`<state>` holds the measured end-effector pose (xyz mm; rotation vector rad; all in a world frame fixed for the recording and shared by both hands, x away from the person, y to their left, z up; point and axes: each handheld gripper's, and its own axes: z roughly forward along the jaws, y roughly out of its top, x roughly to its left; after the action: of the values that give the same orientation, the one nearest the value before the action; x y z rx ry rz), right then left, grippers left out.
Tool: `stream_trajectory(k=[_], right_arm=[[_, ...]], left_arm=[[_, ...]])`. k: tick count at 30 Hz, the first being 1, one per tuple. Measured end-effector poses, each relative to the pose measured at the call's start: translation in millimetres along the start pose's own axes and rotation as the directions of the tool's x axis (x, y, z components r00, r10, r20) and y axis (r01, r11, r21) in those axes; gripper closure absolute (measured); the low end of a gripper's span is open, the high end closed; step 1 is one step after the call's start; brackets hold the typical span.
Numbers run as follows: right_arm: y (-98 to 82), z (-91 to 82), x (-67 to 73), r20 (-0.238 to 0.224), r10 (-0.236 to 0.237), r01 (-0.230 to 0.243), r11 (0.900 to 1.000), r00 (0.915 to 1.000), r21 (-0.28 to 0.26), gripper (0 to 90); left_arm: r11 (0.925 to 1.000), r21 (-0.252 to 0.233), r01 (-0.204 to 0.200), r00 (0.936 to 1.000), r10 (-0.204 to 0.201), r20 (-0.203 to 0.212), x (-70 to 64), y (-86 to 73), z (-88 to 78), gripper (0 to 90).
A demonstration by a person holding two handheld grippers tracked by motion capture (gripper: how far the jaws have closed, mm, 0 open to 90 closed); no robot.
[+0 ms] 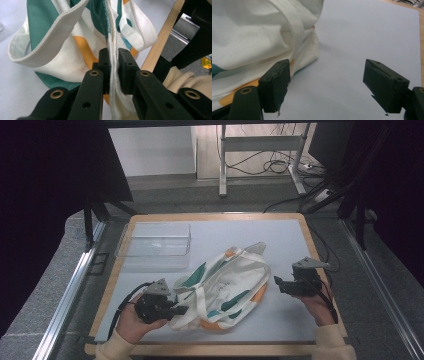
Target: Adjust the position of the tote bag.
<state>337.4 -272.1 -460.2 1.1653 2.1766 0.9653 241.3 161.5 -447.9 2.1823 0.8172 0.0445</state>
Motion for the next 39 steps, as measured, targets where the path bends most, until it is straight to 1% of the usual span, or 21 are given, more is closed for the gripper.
stream_trajectory(k=[2, 6, 9, 10, 11, 12, 16, 20, 21, 25, 26, 27, 28, 30, 33, 35, 38, 39], right_arm=[[1.4, -1.4, 0.0, -0.006, -0.008, 0.008, 1.000, 1.0000, -0.009, 23.3], [10.7, -8.3, -0.5, -0.050, -0.046, 0.044, 0.998, 0.9977, -0.047, 24.4], [20.6, -11.2, 0.5, -0.086, -0.087, 0.081, 0.994, 0.9925, -0.070, 25.0], [28.4, -10.5, 1.4, -0.097, -0.123, 0.115, 0.990, 0.9877, -0.076, 26.0], [28.4, -10.5, 1.4, -0.097, -0.123, 0.115, 0.990, 0.9877, -0.076, 26.0], [32.7, -9.3, 1.3, -0.101, -0.137, 0.129, 0.989, 0.9854, -0.077, 26.1], [51.7, 0.0, -1.3, -0.110, -0.179, 0.174, 0.983, 0.9777, -0.056, 26.5], [72.1, 15.7, -8.8, -0.142, -0.222, 0.219, 0.975, 0.9647, -0.030, 26.7], [75.3, 18.6, -10.4, -0.141, -0.226, 0.225, 0.974, 0.9638, -0.024, 26.8], [88.1, 32.7, -17.4, -0.156, -0.239, 0.242, 0.970, 0.9585, 0.005, 27.1], [90.9, 36.1, -18.3, -0.159, -0.249, 0.255, 0.967, 0.9553, 0.018, 27.0], [92.6, 37.8, -18.6, -0.159, -0.256, 0.263, 0.965, 0.9536, 0.025, 26.9], [95.4, 40.1, -19.2, -0.161, -0.262, 0.270, 0.962, 0.9514, 0.030, 26.9], [98.8, 43.5, -19.5, -0.174, -0.263, 0.272, 0.962, 0.9490, 0.034, 26.7], [102.8, 51.0, -18.6, -0.187, -0.274, 0.289, 0.955, 0.9433, 0.058, 25.9], [103.6, 56.3, -18.4, -0.198, -0.275, 0.291, 0.955, 0.9408, 0.056, 25.7], [102.7, 64.8, -17.7, -0.219, -0.287, 0.306, 0.950, 0.9325, 0.059, 24.7], [102.3, 67.7, -17.5, -0.217, -0.287, 0.307, 0.949, 0.9331, 0.065, 24.7]], left_arm=[[1.0000, 0.003, 0.000, 1.0000, 0.000, 0.000, 0.2, -0.1, 0.5, 82.7], [1.0000, 0.003, 0.006, 1.0000, -0.006, -0.001, 0.1, -0.2, 0.9, 83.0], [1.0000, 0.003, 0.008, 1.0000, -0.008, -0.002, 0.0, -0.4, 0.8, 83.1], [1.0000, 0.003, 0.008, 1.0000, -0.008, -0.002, -0.1, -0.4, 0.9, 83.1], [1.0000, 0.004, 0.008, 1.0000, -0.008, -0.001, -0.2, -0.4, 0.9, 83.1], [1.0000, 0.004, 0.008, 1.0000, -0.008, -0.001, -0.2, -0.4, 1.0, 83.2], [0.9999, 0.008, 0.006, 1.0000, -0.006, 0.000, 1.0, -0.6, 0.5, 83.2], [0.9999, 0.007, 0.007, 1.0000, -0.007, 0.000, 0.8, -0.8, 0.7, 83.2], [0.9999, 0.004, 0.012, 0.9999, -0.012, 0.000, 0.2, -0.9, 0.9, 83.2], [0.9999, 0.003, 0.011, 0.9999, -0.011, 0.002, 0.4, -1.0, 1.1, 83.2], [0.9999, 0.002, 0.012, 0.9999, -0.012, 0.002, 0.4, -1.0, 1.2, 83.2], [0.9999, 0.009, 0.006, 1.0000, -0.006, 0.002, 1.0, -1.0, 0.8, 83.2], [0.9999, 0.009, 0.007, 1.0000, -0.007, 0.003, 1.0, -1.0, 0.9, 83.2], [0.9999, 0.009, 0.007, 1.0000, -0.007, 0.003, 0.9, -1.0, 1.0, 83.2], [0.9999, 0.004, 0.012, 0.9999, -0.012, 0.001, -0.2, -1.1, 1.4, 83.2], [0.9999, 0.004, 0.011, 0.9999, -0.011, 0.002, -0.2, -1.0, 1.5, 83.2], [0.9999, 0.004, 0.012, 0.9999, -0.012, 0.003, -0.3, -1.1, 1.6, 83.2], [0.9999, 0.004, 0.011, 0.9999, -0.011, 0.006, -0.3, -1.1, 1.6, 83.2]])
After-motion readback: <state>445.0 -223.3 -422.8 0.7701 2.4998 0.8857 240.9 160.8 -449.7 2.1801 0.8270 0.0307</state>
